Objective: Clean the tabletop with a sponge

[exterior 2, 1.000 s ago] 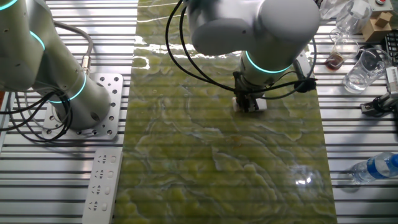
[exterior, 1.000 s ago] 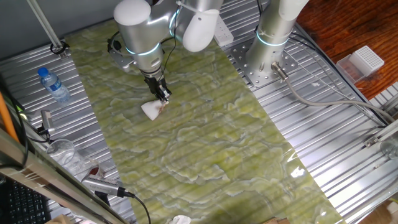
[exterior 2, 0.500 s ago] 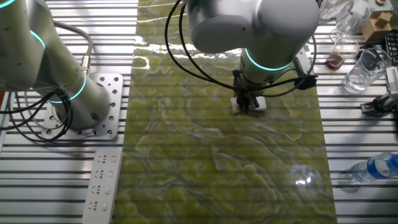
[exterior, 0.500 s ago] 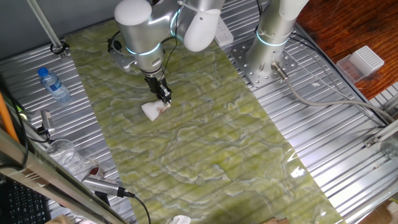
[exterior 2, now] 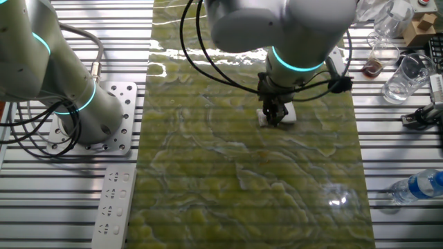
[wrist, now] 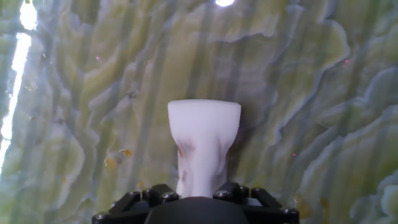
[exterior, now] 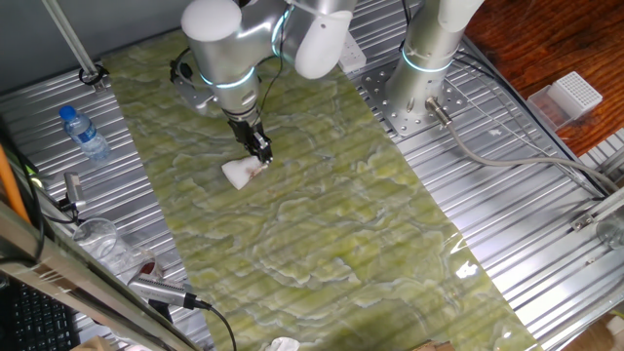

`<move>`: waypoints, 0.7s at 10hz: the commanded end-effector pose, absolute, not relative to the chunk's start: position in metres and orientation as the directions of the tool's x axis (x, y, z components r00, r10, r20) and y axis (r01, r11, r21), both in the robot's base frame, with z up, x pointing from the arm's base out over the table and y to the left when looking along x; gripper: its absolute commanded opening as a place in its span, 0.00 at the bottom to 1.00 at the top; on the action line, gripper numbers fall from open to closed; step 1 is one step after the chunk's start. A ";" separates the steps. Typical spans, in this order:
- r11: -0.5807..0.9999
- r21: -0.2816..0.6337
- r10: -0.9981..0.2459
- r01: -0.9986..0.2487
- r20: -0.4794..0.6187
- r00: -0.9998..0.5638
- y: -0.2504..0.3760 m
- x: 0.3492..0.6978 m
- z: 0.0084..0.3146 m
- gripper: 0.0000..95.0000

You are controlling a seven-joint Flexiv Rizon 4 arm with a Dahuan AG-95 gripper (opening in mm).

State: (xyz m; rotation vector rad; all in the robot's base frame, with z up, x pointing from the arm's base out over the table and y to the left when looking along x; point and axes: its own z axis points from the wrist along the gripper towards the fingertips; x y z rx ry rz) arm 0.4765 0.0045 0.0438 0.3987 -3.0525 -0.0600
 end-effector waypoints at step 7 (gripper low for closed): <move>0.928 0.071 -0.373 -0.367 0.124 -0.919 0.006 0.471 0.053 0.00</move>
